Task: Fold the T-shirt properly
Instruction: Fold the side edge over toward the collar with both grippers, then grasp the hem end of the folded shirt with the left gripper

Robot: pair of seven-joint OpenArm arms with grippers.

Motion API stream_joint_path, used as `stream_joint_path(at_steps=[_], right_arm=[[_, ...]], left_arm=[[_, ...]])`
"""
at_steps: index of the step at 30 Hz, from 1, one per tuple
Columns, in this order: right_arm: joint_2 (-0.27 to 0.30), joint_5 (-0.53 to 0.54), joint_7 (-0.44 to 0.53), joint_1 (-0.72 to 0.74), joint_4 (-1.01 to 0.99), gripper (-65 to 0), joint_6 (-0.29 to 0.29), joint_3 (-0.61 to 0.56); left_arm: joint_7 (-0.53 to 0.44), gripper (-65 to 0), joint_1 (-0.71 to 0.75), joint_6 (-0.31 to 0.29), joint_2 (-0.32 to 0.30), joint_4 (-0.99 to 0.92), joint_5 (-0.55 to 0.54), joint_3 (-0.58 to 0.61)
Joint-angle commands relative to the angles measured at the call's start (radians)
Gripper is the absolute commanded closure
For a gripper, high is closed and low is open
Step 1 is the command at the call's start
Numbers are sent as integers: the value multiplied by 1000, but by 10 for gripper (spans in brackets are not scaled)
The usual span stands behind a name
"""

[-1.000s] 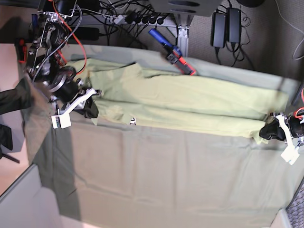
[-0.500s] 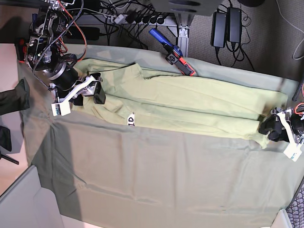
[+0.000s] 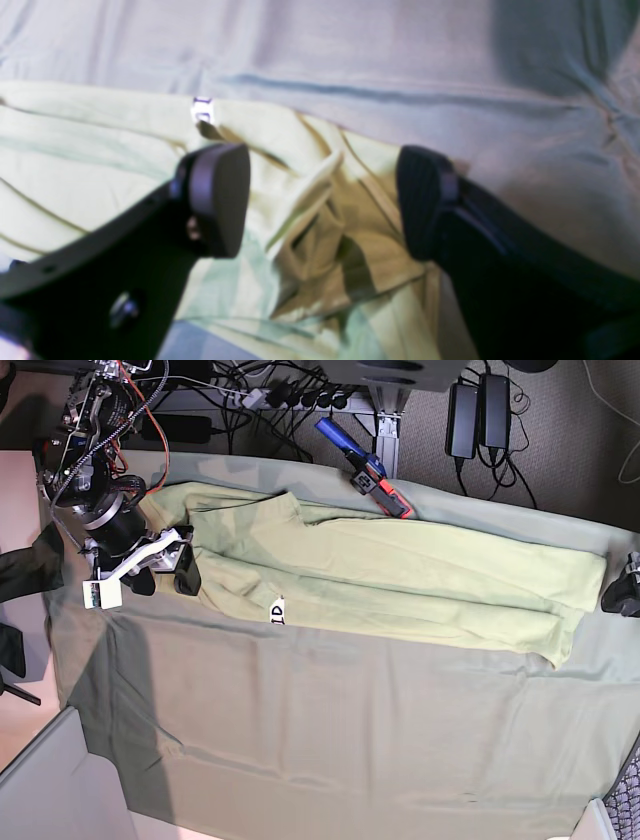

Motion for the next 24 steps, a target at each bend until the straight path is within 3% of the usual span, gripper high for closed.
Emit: stream_joint_path(at_steps=[1, 7, 11, 24], right_arm=[[14, 15, 28, 11, 18, -445, 62, 9], [14, 16, 30, 11, 18, -445, 62, 8], [14, 15, 30, 11, 18, -445, 62, 8], [14, 16, 22, 8, 18, -445, 63, 8]], left_arm=[[-18, -378, -10, -12, 0, 14, -21, -8], [-76, -378, -19, -12, 126, 11, 51, -8], [-116, -378, -19, 21, 184, 2, 118, -8], [-129, -378, -114, 21, 241, 2, 100, -6]])
